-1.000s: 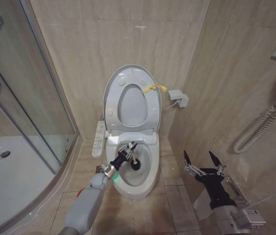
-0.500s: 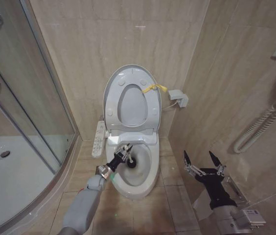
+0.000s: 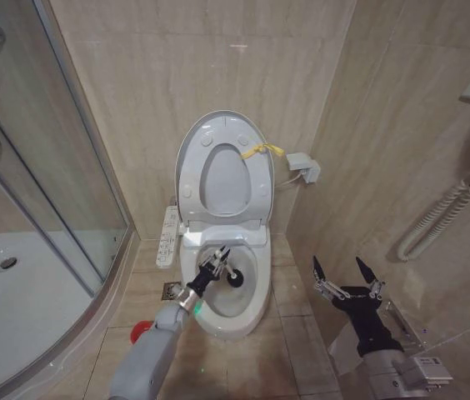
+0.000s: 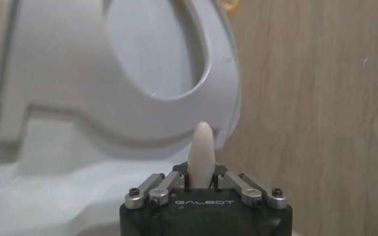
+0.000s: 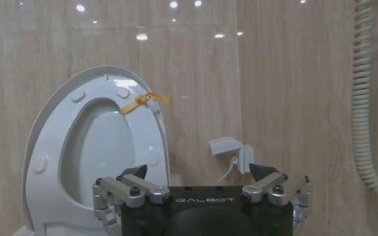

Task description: Open the toilet lid, clean the toilet bowl with a toilet brush, close the toilet lid, and flush.

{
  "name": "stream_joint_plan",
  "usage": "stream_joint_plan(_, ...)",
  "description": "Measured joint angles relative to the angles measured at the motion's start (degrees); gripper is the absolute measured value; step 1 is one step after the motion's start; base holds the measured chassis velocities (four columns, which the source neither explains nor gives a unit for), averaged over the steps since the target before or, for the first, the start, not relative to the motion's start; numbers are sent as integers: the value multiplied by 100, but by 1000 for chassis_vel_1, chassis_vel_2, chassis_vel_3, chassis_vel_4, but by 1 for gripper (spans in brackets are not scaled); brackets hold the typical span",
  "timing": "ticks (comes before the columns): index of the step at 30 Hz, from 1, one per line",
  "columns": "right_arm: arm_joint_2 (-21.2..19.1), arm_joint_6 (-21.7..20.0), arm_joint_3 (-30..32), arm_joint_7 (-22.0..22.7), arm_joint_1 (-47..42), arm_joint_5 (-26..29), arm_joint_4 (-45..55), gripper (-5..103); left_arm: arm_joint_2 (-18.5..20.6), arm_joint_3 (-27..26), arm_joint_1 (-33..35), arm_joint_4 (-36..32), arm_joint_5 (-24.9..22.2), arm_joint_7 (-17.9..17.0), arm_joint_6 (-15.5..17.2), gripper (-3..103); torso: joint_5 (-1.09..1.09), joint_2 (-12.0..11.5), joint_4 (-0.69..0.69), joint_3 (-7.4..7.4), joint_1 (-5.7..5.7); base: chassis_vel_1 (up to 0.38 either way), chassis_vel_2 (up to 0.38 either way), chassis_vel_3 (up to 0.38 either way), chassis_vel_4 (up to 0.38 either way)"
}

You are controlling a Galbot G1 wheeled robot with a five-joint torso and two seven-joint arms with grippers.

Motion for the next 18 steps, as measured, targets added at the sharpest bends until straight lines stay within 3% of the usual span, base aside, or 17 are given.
stream_joint_plan(3, 0, 0, 0, 0, 0, 0, 0, 100, 79, 50, 101, -263, -101, -73, 106, 22, -2, 0, -1, 1, 0, 0, 0, 0, 0)
stream_joint_plan(6, 0, 0, 0, 0, 0, 0, 0, 100, 200, 326, 352, -1244, -701, -287, 440, 22, -2, -1, -8, 1, 1, 0, 0, 0, 0)
stream_joint_plan(11, 0, 0, 0, 0, 0, 0, 0, 100, 254, 486, 658, -2015, -1022, -514, 720, 22, -1, 0, -4, 1, 0, 0, 0, 0, 0)
stream_joint_plan(17, 0, 0, 0, 0, 0, 0, 1, 100, 209, 384, 732, -1687, -663, -506, 570, 22, -2, 0, -4, 0, 0, 0, 0, 0, 0)
stream_joint_plan(18, 0, 0, 0, 0, 0, 0, 0, 100, 174, 260, 685, -1313, -346, -426, 394, 22, -2, 0, -2, 1, 0, 0, 0, 0, 0)
